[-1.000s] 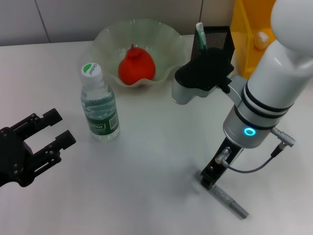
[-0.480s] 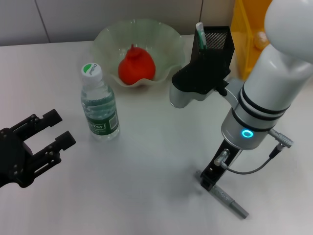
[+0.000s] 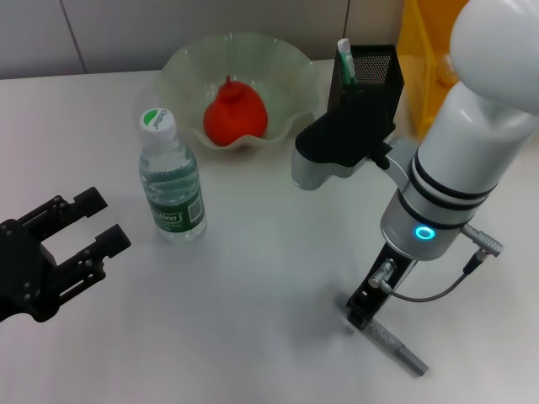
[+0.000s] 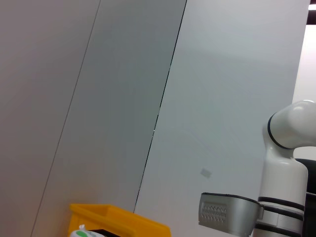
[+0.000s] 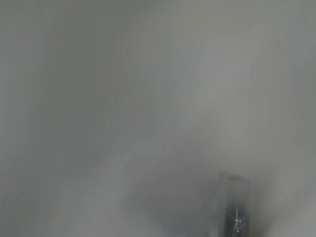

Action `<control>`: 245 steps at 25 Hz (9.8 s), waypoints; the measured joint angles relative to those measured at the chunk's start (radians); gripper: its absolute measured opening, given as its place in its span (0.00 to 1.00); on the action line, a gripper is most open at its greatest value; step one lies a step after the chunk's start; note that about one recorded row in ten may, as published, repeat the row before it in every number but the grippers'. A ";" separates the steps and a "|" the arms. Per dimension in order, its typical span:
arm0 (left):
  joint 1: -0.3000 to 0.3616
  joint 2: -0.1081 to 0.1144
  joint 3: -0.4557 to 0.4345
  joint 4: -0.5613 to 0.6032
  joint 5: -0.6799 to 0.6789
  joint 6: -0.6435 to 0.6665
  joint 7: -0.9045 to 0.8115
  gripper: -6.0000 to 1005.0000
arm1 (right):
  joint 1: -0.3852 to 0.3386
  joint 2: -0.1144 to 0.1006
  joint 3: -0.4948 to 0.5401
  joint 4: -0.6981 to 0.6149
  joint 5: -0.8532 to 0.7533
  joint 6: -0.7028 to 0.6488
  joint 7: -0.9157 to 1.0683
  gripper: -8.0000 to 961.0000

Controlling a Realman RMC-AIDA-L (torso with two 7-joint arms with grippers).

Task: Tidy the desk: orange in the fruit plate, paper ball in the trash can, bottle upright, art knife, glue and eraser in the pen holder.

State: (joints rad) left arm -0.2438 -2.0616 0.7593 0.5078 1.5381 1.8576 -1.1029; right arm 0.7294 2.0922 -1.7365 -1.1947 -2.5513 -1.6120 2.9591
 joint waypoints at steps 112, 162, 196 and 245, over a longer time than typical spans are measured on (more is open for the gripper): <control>0.004 0.000 -0.003 -0.015 -0.003 -0.002 0.012 0.63 | -0.108 -0.011 0.314 -0.313 -0.072 0.435 -0.117 0.15; 0.002 0.000 -0.023 -0.026 -0.002 -0.024 0.012 0.63 | -0.109 -0.008 0.187 0.182 -0.063 1.234 -0.263 0.18; 0.003 0.000 -0.028 -0.026 -0.003 -0.034 0.007 0.63 | -0.135 -0.006 0.170 0.101 -0.067 1.166 -0.254 0.30; -0.088 0.017 -0.001 0.073 0.255 0.101 -0.040 0.63 | -0.333 -0.015 0.792 0.119 0.775 -0.310 -1.427 0.71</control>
State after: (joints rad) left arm -0.3315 -2.0446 0.7581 0.5811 1.7934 1.9585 -1.1432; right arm 0.3966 2.0768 -0.9445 -1.0762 -1.7763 -1.9219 1.5317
